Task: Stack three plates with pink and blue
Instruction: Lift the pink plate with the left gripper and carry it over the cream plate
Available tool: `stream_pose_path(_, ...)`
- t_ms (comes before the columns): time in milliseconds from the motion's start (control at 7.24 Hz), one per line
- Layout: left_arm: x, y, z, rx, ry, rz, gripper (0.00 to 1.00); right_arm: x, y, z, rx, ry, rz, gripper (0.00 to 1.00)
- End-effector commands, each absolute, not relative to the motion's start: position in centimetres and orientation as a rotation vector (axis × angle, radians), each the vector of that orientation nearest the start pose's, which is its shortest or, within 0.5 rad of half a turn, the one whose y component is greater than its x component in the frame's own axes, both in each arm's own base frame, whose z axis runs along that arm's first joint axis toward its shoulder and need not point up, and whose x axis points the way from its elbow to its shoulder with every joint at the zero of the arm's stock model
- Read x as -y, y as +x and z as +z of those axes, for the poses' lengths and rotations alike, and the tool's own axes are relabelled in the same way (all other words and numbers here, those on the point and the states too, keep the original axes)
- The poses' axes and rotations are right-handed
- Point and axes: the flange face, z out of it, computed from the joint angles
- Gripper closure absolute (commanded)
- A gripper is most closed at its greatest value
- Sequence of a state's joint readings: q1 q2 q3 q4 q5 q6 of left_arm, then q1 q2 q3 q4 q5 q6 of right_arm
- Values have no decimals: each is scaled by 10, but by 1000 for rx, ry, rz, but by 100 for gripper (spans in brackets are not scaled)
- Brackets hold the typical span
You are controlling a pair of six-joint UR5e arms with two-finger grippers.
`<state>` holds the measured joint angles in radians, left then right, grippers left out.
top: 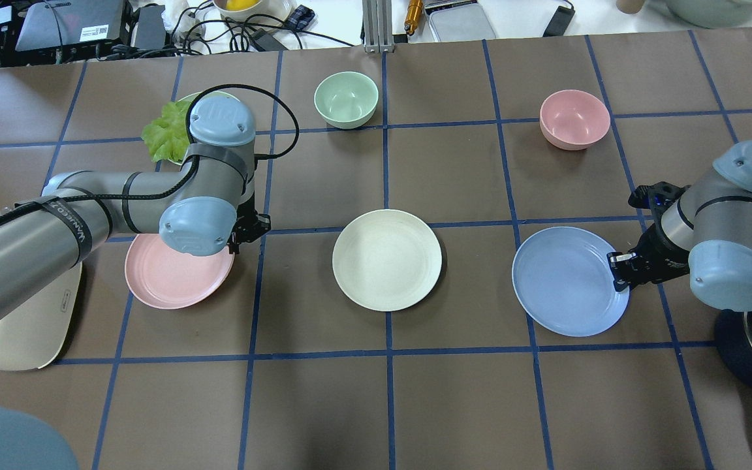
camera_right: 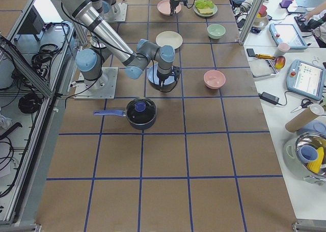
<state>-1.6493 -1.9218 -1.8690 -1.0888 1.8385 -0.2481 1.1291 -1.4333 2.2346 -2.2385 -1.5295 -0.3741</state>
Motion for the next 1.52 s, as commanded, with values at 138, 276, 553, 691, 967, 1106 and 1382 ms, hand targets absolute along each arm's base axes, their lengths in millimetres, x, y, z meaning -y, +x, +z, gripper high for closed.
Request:
stream_pose_path(138,564,-199,267,-2805,-225,212,100,431,-51,214,-3064,104,110,100)
stream_pose_path(276,565,-222,275,-2794,-228,216,100,431,-51,216,-3066,106,103,100)
stream_pose_path(553,569,-280,288,-2791,-234,170,100,436,-53,221,-3072,104,90,100)
stream_pose_path(691,573,-315,292,-2796,-248,135,100,442,-56,227,-3066,104,114,100)
stream_pose_path(967,575,-381,283,-2785,-288,133,100,456,-63,244,-3055,107,148,100)
stream_pose_path(1106,568,-417,281,-2789,-247,106,100,461,-65,250,-3060,106,131,100)
stream_pose_path(1382,567,-466,271,-2816,-265,81,100,462,-65,251,-3055,116,146,100)
